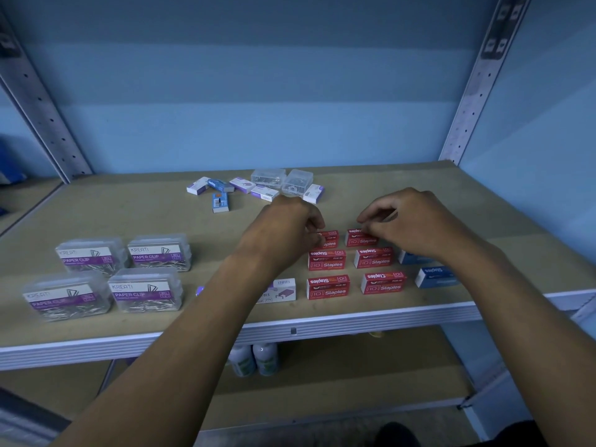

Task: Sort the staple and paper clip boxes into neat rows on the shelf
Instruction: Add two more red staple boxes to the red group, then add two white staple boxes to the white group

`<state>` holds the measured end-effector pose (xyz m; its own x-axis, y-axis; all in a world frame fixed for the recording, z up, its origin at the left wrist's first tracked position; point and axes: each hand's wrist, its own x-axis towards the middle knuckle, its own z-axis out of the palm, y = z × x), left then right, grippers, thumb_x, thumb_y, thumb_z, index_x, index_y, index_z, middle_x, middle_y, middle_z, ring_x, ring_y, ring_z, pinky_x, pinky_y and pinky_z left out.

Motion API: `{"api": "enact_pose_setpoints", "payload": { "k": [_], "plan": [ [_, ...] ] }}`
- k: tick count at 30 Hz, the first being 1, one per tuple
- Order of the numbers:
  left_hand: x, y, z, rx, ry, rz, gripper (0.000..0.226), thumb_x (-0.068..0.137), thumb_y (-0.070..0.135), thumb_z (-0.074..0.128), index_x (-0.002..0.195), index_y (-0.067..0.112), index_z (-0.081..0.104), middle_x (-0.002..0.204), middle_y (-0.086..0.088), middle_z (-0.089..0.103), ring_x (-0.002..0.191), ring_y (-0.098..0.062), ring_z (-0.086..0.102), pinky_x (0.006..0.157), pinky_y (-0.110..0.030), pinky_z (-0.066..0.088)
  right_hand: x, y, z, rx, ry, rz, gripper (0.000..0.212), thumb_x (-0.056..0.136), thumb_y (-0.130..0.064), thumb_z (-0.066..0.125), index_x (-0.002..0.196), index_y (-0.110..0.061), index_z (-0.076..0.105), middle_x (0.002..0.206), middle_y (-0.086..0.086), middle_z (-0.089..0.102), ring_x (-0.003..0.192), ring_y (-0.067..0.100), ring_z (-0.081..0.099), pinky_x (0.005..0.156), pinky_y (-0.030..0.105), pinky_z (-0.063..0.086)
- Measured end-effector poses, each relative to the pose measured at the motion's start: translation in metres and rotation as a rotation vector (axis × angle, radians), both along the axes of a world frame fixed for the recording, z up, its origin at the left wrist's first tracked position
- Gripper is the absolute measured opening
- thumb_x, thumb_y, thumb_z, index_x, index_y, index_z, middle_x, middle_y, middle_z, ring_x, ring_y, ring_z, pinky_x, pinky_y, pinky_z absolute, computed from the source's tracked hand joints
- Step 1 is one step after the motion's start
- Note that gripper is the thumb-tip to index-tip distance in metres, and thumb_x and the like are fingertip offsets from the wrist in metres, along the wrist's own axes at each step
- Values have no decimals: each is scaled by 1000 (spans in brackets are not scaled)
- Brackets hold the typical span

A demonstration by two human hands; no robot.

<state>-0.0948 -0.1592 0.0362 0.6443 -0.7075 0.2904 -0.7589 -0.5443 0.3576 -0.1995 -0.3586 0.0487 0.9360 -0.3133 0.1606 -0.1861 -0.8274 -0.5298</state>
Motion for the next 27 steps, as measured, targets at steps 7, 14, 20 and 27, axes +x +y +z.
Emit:
{"api": "enact_pose_setpoints", "payload": {
  "k": [7, 14, 20, 27],
  "plan": [
    [6, 11, 1, -71, 35, 74, 16, 91, 32, 62, 99, 25, 74, 100, 9, 73, 88, -8, 63, 85, -30, 53, 5, 1, 2, 5, -70, -24, 15, 93, -25, 67, 98, -32, 79, 96, -19, 73, 87, -7, 63, 70, 6, 42],
    [59, 15, 4, 230, 55, 211, 40, 86, 29, 67, 126, 29, 58, 135, 2, 56, 122, -20, 53, 102, -39, 47, 42, 10, -6, -93, 43, 43, 25, 100, -28, 56, 120, -40, 67, 126, -8, 65, 106, 9, 61, 91, 32, 53],
    [97, 24, 14, 342, 7, 199, 54, 81, 23, 75, 131, 20, 56, 139, -6, 53, 130, -25, 46, 105, -37, 40, 90, 8, -10, -222, 192, 102, 49, 98, -8, 46, 137, -35, 53, 143, 5, 50, 129, 26, 48, 105, 43, 43],
    [122, 19, 18, 499, 38, 111, 77, 74, 36, 82, 141, 27, 46, 143, -4, 47, 133, -28, 39, 109, -41, 37, 124, 9, -23, -268, 258, 168, 63, 93, 2, 43, 145, -36, 44, 152, 3, 45, 136, 32, 41, 110, 47, 39]
  ]
}}
